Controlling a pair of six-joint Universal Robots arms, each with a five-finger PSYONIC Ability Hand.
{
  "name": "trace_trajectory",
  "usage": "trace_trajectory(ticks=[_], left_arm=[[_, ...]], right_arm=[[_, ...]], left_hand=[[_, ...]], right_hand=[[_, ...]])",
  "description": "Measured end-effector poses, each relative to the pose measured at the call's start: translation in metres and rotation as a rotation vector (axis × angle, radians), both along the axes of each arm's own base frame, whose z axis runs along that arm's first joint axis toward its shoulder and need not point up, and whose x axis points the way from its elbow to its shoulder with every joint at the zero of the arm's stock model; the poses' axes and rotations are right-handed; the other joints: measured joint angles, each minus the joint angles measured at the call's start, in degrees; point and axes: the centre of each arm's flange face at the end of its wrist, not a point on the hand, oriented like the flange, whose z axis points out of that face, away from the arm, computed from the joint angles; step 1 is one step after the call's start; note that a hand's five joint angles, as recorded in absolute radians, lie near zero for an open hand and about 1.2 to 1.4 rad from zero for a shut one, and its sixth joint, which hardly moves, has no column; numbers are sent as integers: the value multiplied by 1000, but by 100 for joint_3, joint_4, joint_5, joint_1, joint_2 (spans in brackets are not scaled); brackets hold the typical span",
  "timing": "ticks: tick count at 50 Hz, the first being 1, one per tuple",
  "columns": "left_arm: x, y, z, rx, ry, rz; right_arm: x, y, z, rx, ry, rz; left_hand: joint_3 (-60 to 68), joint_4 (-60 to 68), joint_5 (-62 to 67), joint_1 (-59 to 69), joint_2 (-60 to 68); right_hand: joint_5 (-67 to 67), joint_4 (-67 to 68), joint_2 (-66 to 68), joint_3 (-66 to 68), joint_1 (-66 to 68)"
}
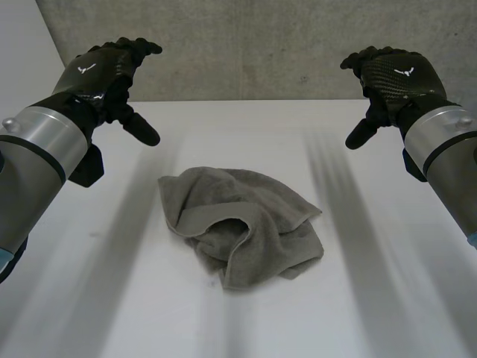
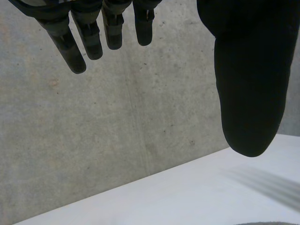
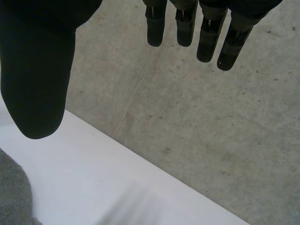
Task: Fold the towel.
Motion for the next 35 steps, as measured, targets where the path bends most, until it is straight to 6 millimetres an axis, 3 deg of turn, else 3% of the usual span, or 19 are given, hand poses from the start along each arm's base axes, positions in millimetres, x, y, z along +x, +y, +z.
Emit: trace_trajectory(ticks=[5, 11, 17, 24, 35], left_arm=[[-2, -4, -4, 6, -19, -13], [-8, -17, -18, 7, -101, -75], [3, -50, -59, 24, -292, -120], [15, -76, -105, 77, -416, -149], [15, -90, -149, 155, -429, -236]], right_arm=[[0, 3, -3, 49, 17, 4], [10, 21, -14, 164, 38, 71], [35, 48, -36, 324, -27, 183], [65, 65, -68, 473, -100, 251], [102, 75, -104, 513, -113, 305]], left_hand=[[101, 127, 21, 124, 125], [152, 175, 114, 167, 175], [174, 201, 144, 191, 201], [174, 202, 143, 191, 202], [174, 202, 143, 191, 203]], right_hand=[[0, 0, 2, 0, 0], [0, 0, 2, 0, 0], [-7, 0, 2, 0, 0], [0, 0, 2, 0, 0], [0, 0, 2, 0, 0]])
